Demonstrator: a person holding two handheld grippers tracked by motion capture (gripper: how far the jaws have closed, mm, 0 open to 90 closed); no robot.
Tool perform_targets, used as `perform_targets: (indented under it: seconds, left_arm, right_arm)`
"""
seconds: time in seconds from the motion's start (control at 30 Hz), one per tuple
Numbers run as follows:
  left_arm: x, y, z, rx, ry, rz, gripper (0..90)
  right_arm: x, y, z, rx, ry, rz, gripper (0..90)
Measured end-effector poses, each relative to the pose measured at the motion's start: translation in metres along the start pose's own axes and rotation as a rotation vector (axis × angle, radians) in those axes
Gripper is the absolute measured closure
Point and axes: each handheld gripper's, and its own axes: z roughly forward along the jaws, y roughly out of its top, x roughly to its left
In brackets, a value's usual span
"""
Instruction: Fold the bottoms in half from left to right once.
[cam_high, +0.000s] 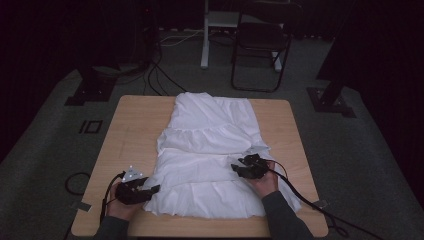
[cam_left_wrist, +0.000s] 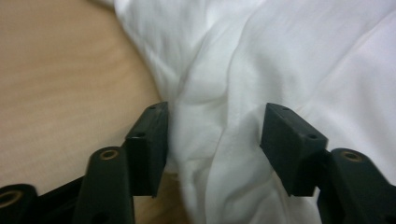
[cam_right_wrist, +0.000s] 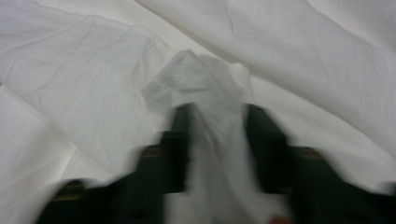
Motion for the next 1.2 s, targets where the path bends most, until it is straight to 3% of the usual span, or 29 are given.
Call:
perform_targets:
  seconds: [0.03,0.07,0.1,0.13,0.2,0.33,0.43,0.53,0.63,0.73,1.0,1.07,1.13,1.17,1.2]
  left_arm:
    - [-0.004,-0.001,-0.001,0.003,0.004,0.031,62.3]
    - [-0.007,-0.001,-0.004,-0.002,0.009,0.050,83.2]
    - [-0.009,0.000,-0.007,-0.009,0.014,0.059,83.2]
    - [-0.011,-0.001,-0.010,-0.022,0.016,0.064,86.2]
    - [-0.013,-0.001,-0.014,-0.030,0.017,0.072,86.3]
    - [-0.023,-0.010,-0.034,-0.073,0.009,0.079,86.7]
    - [-0.030,-0.012,-0.044,-0.093,-0.018,0.089,86.8]
    - [-0.042,-0.012,-0.052,-0.109,-0.043,0.119,86.9]
    - [-0.053,-0.012,-0.058,-0.124,-0.060,0.147,86.9]
    - [-0.064,-0.013,-0.065,-0.145,-0.110,0.157,86.9]
    - [-0.080,-0.018,-0.064,-0.129,-0.186,0.180,86.6]
    - [-0.082,-0.017,-0.059,-0.115,-0.196,0.188,81.4]
    - [-0.081,-0.016,-0.056,-0.112,-0.179,0.182,63.4]
    - [-0.079,-0.014,-0.055,-0.118,-0.159,0.172,63.4]
    - [-0.074,-0.010,-0.056,-0.141,-0.156,0.149,57.8]
  right_arm:
    - [-0.001,-0.001,-0.002,-0.005,0.004,0.001,78.4]
    - [-0.005,-0.004,-0.013,-0.036,-0.012,0.015,89.3]
    - [-0.005,-0.004,-0.013,-0.036,-0.012,0.015,89.3]
    - [-0.010,-0.009,-0.025,-0.056,-0.034,0.021,89.5]
    - [-0.010,-0.009,-0.025,-0.056,-0.034,0.021,89.5]
    - [-0.026,-0.036,-0.065,-0.110,-0.087,0.059,89.7]
    - [-0.035,-0.054,-0.086,-0.142,-0.081,0.102,89.7]
    - [-0.036,-0.067,-0.100,-0.155,-0.091,0.114,89.7]
    - [-0.035,-0.073,-0.107,-0.163,-0.104,0.105,89.7]
    - [-0.032,-0.082,-0.118,-0.170,-0.132,0.096,89.7]
    - [-0.034,-0.105,-0.129,-0.172,-0.152,0.127,89.6]
    - [-0.035,-0.108,-0.127,-0.166,-0.157,0.134,89.6]
    - [-0.040,-0.113,-0.118,-0.128,-0.153,0.148,77.6]
    - [-0.040,-0.113,-0.118,-0.128,-0.153,0.148,77.6]
    - [-0.042,-0.113,-0.115,-0.107,-0.160,0.159,66.0]
